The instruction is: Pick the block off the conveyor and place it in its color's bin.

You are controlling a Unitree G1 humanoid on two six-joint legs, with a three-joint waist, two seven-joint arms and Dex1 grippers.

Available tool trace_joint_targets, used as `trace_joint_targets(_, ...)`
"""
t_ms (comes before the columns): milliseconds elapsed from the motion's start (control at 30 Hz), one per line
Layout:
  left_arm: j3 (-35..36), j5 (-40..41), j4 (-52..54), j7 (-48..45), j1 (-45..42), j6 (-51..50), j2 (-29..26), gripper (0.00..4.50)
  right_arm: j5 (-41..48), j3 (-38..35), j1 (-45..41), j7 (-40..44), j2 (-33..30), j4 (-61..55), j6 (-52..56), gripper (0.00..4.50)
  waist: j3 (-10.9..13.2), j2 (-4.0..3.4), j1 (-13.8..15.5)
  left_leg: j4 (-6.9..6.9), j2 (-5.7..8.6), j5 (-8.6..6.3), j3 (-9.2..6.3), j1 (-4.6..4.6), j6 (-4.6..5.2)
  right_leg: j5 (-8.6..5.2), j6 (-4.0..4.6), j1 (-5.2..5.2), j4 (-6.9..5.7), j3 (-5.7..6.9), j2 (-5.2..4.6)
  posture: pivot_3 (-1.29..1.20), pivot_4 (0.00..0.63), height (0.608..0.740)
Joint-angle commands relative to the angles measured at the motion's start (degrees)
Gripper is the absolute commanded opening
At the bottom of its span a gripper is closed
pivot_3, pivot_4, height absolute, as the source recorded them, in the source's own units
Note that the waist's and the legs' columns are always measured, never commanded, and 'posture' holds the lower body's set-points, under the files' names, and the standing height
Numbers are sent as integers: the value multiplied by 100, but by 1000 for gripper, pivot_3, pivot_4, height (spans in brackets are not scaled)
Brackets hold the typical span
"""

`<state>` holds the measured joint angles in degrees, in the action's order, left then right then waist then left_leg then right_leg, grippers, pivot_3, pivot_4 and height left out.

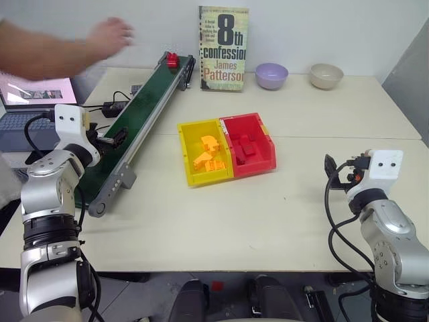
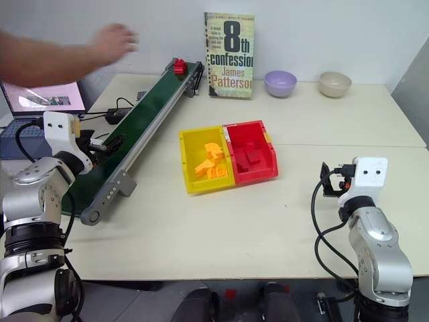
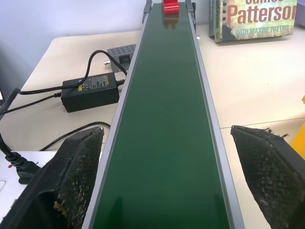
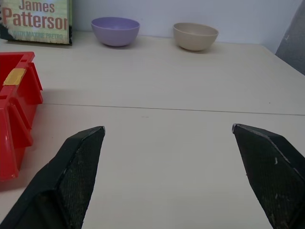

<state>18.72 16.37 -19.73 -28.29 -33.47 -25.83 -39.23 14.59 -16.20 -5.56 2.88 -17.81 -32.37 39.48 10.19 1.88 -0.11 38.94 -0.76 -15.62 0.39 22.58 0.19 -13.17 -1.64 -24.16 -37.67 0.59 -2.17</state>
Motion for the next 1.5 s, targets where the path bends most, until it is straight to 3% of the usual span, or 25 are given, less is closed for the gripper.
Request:
trace_joint_targets(33, 77, 30, 292, -31, -9, 32, -143, 4451, -32, -56, -78, 21, -50, -109, -74, 4500, 0, 0, 0, 0, 0, 0, 0, 0, 0, 0, 0, 0, 0, 0, 0, 0, 150, 740)
trace_joint_targets(533, 202, 213, 664, 53, 291, -157, -22, 4451, 57, 97, -226, 213, -108, -135, -12, 4500, 0, 0, -1, 0, -1, 0, -1, 0, 0, 0, 0, 0, 0, 0, 0, 0, 150, 740)
trace_joint_targets(700, 216, 286, 851, 189, 376, -267, 145, 4451, 782, 309, -449, 1027, -205, -337, 82, 4500, 0, 0, -1, 0, 0, 0, 0, -1, 0, 0, 0, 0, 0, -1, -1, 0, 150, 740)
trace_joint_targets(1000, 143, 182, 565, 248, 116, -113, 197, 4451, 2477, 763, -1457, 3001, -1317, -545, 684, 4500, 1, -1, -1, 1, -1, 0, -8, 0, 0, 0, 1, 2, 3, 7, 0, 0, 150, 740)
trace_joint_targets(1500, 47, 86, 396, 339, 15, -17, 267, 4451, 2827, 1074, -1664, 3292, -1676, -479, 673, 4500, 1, 0, 6, 0, 1, 0, -17, 9, 0, 0, 1, 3, 11, 3, -7, 0, 150, 740)
